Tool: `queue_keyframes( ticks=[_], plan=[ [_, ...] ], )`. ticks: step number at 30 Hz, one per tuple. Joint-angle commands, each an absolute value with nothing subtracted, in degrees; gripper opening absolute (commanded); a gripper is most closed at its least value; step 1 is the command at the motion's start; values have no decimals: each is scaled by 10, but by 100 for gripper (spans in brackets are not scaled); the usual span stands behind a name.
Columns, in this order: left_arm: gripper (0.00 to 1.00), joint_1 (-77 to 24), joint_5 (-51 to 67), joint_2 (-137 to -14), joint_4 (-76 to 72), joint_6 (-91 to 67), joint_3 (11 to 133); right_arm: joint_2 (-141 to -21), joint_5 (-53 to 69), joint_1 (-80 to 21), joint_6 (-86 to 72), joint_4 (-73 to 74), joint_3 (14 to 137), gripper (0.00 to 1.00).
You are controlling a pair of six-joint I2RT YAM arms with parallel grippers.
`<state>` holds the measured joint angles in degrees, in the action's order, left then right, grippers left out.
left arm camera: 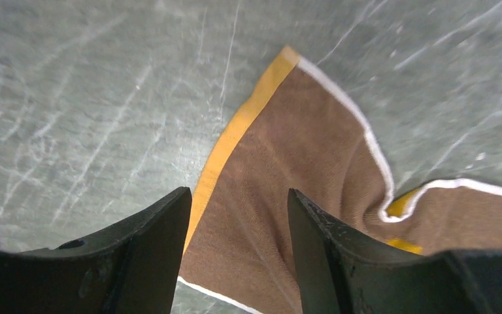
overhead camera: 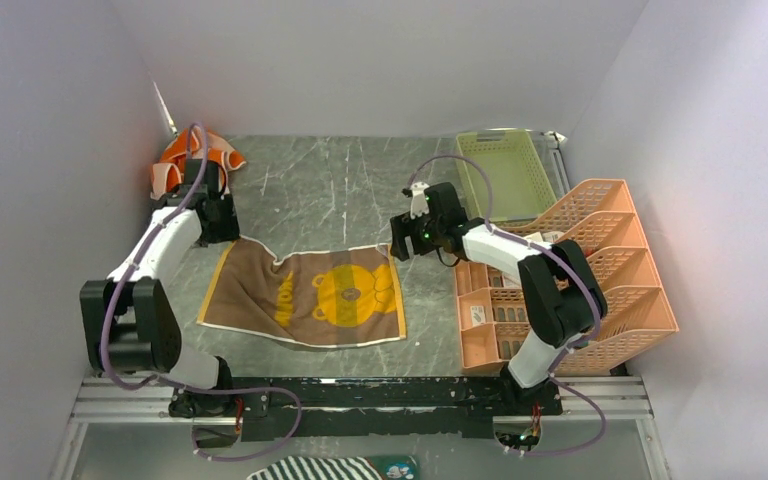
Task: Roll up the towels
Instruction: Flatten out the towel at the center of the board.
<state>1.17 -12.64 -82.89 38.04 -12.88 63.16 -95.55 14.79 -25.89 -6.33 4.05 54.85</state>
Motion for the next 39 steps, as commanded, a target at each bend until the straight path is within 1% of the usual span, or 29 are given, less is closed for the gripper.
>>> queue_keyframes(
  ticks=[1,8,12,15,18,22,23,24,32,39],
  plan=[
    [66,15,-132,-855,373,-137,615,-974,168,-279,-55,45,569,74],
    [63,15,-122,-891,367,-134,643,-1000,154,-302,-81,14,563,72],
    [61,16,-115,-891,357,-139,641,-1023,127,-306,-88,-5,569,69],
    [61,16,-120,-883,353,-138,633,-1040,99,-307,-99,-13,570,63],
    [61,23,-128,-878,352,-135,626,-1053,77,-309,-107,-20,578,55],
    [61,34,-131,-875,350,-134,618,-1066,35,-323,-94,-4,602,50],
    [61,35,-130,-875,349,-134,617,-1068,21,-330,-85,2,606,46],
    [61,35,-129,-878,349,-134,617,-1070,6,-335,-79,11,612,44],
    [61,38,-131,-902,347,-130,628,-1082,-113,-340,-27,63,628,43],
    [59,38,-140,-958,360,-125,662,-1097,-143,-309,-23,83,659,45]
  ],
)
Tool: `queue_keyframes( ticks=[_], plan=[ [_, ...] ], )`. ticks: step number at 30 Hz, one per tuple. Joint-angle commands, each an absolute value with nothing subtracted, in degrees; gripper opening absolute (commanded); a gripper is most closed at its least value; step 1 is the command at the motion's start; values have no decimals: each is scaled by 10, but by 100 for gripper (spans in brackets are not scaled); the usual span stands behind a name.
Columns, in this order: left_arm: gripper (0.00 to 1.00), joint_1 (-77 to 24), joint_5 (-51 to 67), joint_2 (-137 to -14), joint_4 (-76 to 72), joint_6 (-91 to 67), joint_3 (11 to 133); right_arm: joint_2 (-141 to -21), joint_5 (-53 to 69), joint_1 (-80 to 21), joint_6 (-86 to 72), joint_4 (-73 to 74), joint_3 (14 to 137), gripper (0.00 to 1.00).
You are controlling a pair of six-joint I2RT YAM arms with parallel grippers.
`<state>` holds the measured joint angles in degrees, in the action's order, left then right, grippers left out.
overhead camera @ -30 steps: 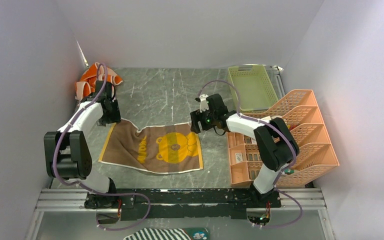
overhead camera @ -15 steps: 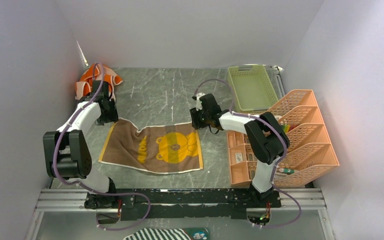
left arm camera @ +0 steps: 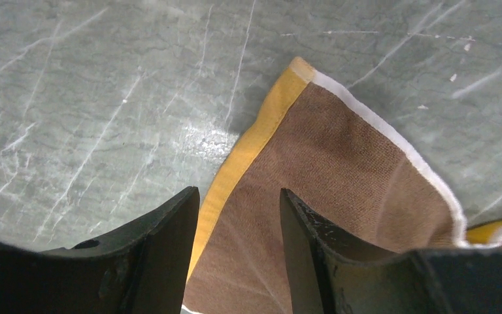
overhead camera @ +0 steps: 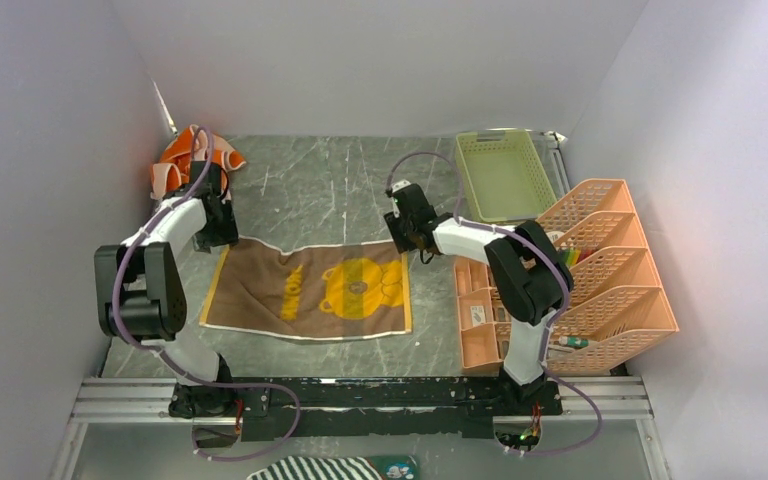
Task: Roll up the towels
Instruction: Flatten out the towel at the center of the board.
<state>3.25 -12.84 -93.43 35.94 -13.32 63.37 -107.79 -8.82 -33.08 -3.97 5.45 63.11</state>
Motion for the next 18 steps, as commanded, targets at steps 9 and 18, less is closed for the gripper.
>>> queue_keyframes(
  ticks=[9,18],
  plan=[
    [57,21,-153,-1045,348,-138,706,-1124,-143,-271,-6,107,730,47],
    [56,21,-183,-1114,343,-144,748,-1120,-125,-246,-4,102,729,47]
  ],
)
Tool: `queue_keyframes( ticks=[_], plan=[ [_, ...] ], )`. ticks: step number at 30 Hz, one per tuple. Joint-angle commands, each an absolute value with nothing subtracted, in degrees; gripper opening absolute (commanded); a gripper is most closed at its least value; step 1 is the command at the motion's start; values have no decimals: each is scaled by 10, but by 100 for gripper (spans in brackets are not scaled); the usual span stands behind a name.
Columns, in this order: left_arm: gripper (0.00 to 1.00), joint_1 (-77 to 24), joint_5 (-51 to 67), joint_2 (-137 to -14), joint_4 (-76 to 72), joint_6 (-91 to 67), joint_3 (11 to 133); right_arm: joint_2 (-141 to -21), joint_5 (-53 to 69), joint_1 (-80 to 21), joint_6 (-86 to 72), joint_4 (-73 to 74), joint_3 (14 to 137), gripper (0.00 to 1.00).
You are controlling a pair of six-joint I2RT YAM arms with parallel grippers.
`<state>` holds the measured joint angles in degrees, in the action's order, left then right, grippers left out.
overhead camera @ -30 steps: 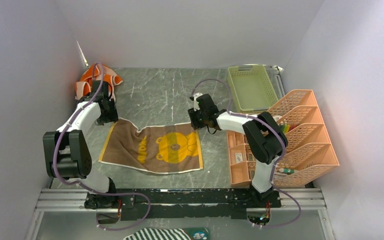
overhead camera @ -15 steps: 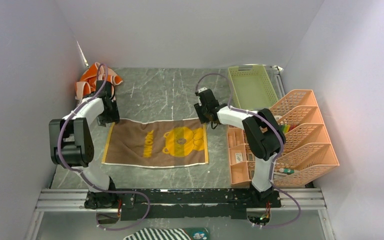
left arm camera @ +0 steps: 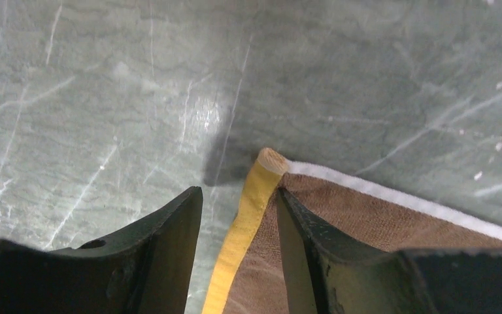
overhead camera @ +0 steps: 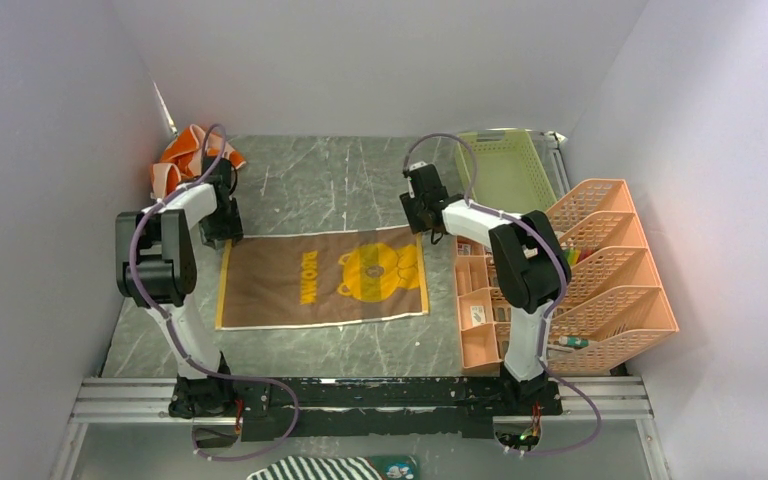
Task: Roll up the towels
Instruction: Flatten out the towel at the center of the board.
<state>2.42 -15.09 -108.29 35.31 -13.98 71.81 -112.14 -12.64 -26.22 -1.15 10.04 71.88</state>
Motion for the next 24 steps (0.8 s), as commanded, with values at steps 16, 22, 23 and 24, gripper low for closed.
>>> queue_keyframes(
  ticks=[16,22,23,24],
  plan=[
    [53,-4,-234,-1226,383,-145,891,-1194,-101,-214,11,126,846,48],
    [58,1,-200,-1154,390,-127,892,-1117,37,-191,-17,97,788,54],
    [59,5,-177,-1133,382,-120,886,-1109,61,-191,-26,99,778,54],
    [61,10,-149,-1105,374,-114,876,-1101,84,-191,-36,99,763,55]
  ],
)
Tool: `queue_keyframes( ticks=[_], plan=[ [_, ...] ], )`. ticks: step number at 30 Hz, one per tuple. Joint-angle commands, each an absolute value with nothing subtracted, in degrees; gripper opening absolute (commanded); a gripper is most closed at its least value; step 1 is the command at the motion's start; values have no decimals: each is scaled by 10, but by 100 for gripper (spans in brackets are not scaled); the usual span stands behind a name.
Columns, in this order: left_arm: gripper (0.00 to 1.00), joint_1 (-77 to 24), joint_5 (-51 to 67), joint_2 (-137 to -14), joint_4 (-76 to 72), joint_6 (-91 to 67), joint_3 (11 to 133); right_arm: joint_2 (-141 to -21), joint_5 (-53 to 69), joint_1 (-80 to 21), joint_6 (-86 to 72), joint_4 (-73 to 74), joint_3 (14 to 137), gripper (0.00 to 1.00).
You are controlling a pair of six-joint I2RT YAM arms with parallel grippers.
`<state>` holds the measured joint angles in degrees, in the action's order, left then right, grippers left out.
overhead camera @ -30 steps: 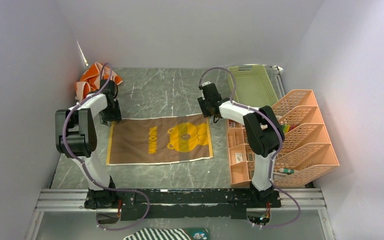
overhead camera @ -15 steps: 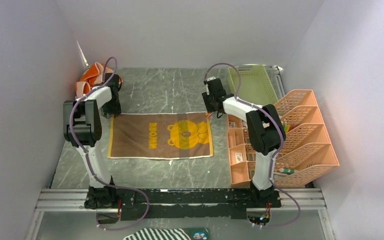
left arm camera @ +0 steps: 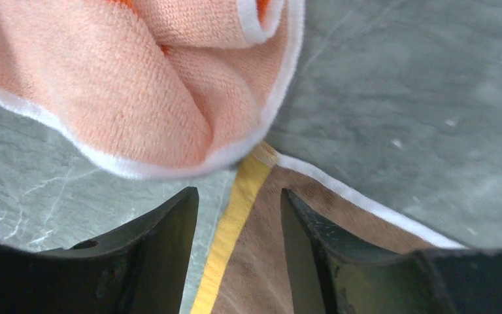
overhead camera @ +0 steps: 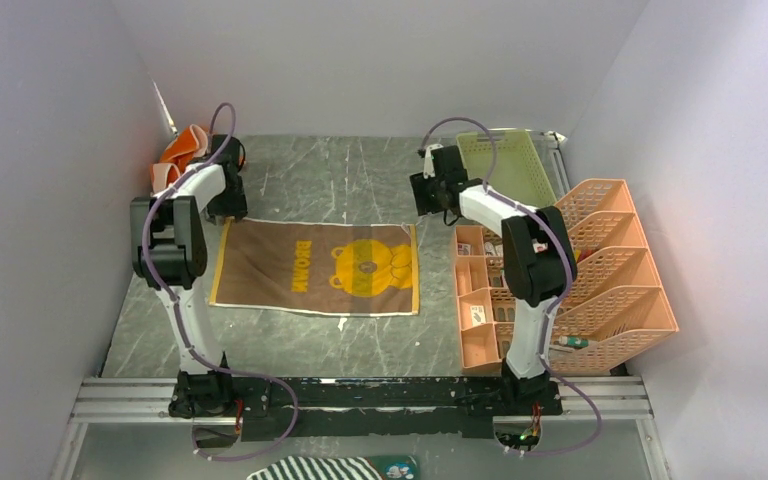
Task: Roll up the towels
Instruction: Flatten out the towel at the center of the board, then fold the towel at the center of the board.
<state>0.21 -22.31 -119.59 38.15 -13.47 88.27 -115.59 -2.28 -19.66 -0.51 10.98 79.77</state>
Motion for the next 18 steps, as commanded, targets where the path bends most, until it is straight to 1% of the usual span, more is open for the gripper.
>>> queue_keyframes(
  ticks=[1,3,4,6,9,13,18],
  plan=[
    [64,15,-116,-1085,360,-106,863,-1094,104,-192,-47,95,747,56],
    [69,39,-57,-1056,333,-97,837,-1082,133,-192,-66,80,713,57],
    [69,47,-41,-1050,326,-94,827,-1079,143,-194,-72,71,698,59],
    [68,62,-33,-1055,327,-90,818,-1077,149,-199,-72,67,677,62],
    [64,75,-28,-1067,340,-85,806,-1083,139,-209,-65,80,669,63],
    [64,80,-21,-1062,316,-88,771,-1082,122,-217,-61,82,658,63],
    [62,84,-22,-1069,315,-85,761,-1091,82,-230,-51,89,663,63]
  ],
)
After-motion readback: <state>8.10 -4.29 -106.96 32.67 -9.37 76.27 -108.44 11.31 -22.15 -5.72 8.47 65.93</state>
